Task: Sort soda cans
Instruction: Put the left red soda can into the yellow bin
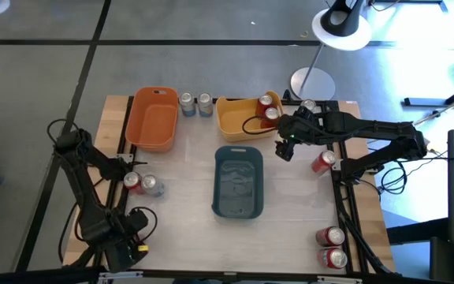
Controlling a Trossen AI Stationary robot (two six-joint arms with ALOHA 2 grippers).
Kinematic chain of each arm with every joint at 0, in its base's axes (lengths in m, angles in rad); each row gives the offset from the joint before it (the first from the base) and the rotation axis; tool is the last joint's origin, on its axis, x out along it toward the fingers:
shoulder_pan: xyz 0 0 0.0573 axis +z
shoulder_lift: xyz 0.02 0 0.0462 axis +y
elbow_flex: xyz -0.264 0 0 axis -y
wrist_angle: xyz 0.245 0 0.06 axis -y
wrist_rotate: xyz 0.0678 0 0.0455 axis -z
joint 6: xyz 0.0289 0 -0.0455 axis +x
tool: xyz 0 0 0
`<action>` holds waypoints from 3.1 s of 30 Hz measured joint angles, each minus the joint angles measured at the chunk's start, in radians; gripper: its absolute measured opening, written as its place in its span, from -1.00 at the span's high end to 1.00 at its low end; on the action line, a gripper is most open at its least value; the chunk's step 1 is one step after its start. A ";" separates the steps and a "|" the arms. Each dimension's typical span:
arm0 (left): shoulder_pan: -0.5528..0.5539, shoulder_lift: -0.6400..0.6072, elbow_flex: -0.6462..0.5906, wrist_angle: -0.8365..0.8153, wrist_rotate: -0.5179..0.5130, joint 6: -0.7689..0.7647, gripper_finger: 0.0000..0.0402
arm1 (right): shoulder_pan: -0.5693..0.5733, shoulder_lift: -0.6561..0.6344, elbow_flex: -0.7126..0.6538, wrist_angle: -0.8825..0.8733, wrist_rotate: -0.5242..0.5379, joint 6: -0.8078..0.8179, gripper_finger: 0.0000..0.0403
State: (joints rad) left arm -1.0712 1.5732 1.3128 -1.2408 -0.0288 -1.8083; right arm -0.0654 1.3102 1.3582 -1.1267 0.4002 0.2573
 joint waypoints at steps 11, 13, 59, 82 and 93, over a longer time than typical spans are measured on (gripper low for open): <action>-0.055 0.001 -0.044 0.039 0.045 -0.132 -0.90 | 0.000 0.000 0.000 0.000 -0.001 0.000 -0.88; -0.060 0.001 -0.078 0.097 0.045 -0.145 -0.90 | 0.000 0.000 0.000 0.000 -0.001 0.000 -0.88; 0.114 -0.097 -0.181 0.223 0.007 0.038 -0.51 | 0.001 0.001 0.000 -0.076 -0.046 0.042 -0.88; 0.735 -0.207 0.091 0.223 -0.053 1.021 -0.50 | 0.142 0.000 -0.002 0.130 0.064 -0.007 -0.88; 1.010 -0.200 0.148 0.248 -0.108 1.354 -0.51 | 0.150 0.000 -0.138 0.605 0.056 -0.236 -0.48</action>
State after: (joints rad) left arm -0.0611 1.3730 1.4609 -0.9932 -0.1368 -0.4539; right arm 0.0849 1.3102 1.2198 -0.5218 0.4565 0.0212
